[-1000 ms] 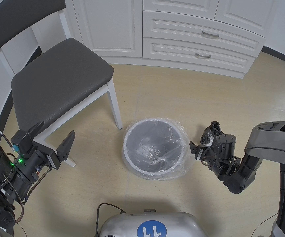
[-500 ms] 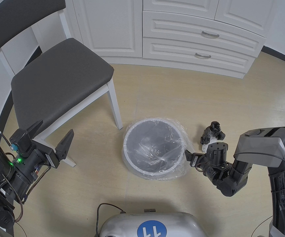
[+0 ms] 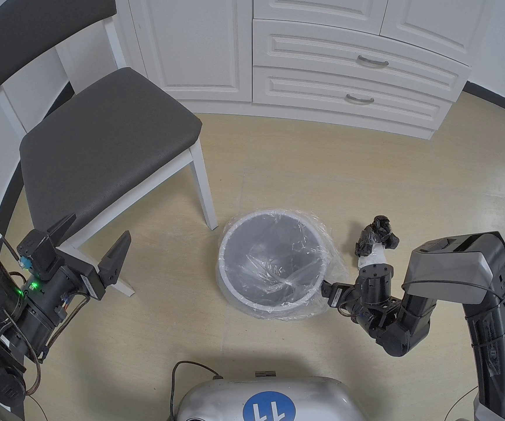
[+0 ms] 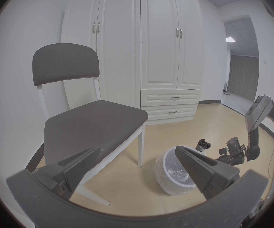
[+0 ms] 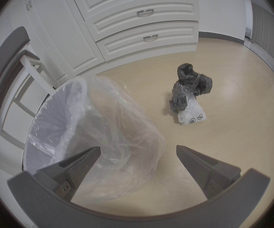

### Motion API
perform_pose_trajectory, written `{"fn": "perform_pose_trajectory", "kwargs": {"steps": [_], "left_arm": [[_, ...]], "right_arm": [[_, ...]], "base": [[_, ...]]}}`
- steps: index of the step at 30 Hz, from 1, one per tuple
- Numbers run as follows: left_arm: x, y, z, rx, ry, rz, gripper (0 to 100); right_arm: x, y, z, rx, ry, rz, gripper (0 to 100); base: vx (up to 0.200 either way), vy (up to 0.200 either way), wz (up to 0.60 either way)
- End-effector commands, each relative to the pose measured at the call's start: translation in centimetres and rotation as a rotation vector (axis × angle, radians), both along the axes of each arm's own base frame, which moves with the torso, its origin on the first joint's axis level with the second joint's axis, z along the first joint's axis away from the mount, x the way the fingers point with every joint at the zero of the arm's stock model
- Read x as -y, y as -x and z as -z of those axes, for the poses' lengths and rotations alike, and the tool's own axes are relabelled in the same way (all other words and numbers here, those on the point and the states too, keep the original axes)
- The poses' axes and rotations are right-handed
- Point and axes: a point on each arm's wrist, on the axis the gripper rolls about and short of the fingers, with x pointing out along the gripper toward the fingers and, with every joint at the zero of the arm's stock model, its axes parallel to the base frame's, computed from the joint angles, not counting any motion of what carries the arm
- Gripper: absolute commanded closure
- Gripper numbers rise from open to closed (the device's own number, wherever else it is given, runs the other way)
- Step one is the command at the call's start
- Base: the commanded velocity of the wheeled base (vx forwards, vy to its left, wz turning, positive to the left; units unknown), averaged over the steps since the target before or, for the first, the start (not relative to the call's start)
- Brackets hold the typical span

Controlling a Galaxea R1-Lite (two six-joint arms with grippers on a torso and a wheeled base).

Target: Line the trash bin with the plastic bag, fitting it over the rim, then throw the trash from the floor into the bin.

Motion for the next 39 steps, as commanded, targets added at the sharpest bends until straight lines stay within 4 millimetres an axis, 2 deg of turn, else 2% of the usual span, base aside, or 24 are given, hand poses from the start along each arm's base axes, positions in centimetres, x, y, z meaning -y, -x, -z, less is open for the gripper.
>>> {"fn": "perform_pose_trajectory", "kwargs": {"steps": [1, 9, 12, 13, 16, 21, 29, 35, 39], "left_arm": [[0.0, 0.0, 0.0, 0.0, -0.001, 0.0, 0], [0.0, 0.0, 0.0, 0.0, -0.002, -0.001, 0], [0.0, 0.0, 0.0, 0.002, -0.002, -0.001, 0], [0.0, 0.0, -0.1, 0.006, 0.0, -0.001, 0], [-0.1, 0.2, -0.3, 0.014, 0.003, -0.001, 0], [-0.1, 0.2, -0.3, 0.016, 0.004, -0.001, 0], [-0.2, 0.2, -0.3, 0.014, 0.003, -0.004, 0], [-0.1, 0.1, 0.0, -0.001, -0.003, -0.004, 0], [-0.1, 0.1, 0.0, -0.001, -0.003, -0.004, 0]], "right_arm": [[-0.3, 0.2, 1.1, -0.027, 0.012, -0.01, 0], [-0.3, 0.3, 1.3, -0.036, 0.023, -0.013, 0], [-0.2, 0.4, 0.2, -0.017, 0.021, -0.014, 0], [0.1, 0.8, -1.1, 0.001, 0.033, -0.018, 0], [0.8, 1.4, -3.2, 0.042, 0.103, -0.026, 0], [1.8, 0.5, -5.8, 0.126, 0.117, 0.034, 0], [1.2, -1.4, -5.2, 0.18, 0.072, 0.09, 0], [0.3, -1.8, -2.1, 0.151, 0.072, 0.083, 0], [0.6, -2.2, -1.3, 0.143, 0.075, 0.091, 0]], "base": [[0.0, 0.0, 0.0], [0.0, 0.0, 0.0], [0.0, 0.0, 0.0], [0.0, 0.0, 0.0], [0.0, 0.0, 0.0], [0.0, 0.0, 0.0], [0.0, 0.0, 0.0], [0.0, 0.0, 0.0], [0.0, 0.0, 0.0]]}}
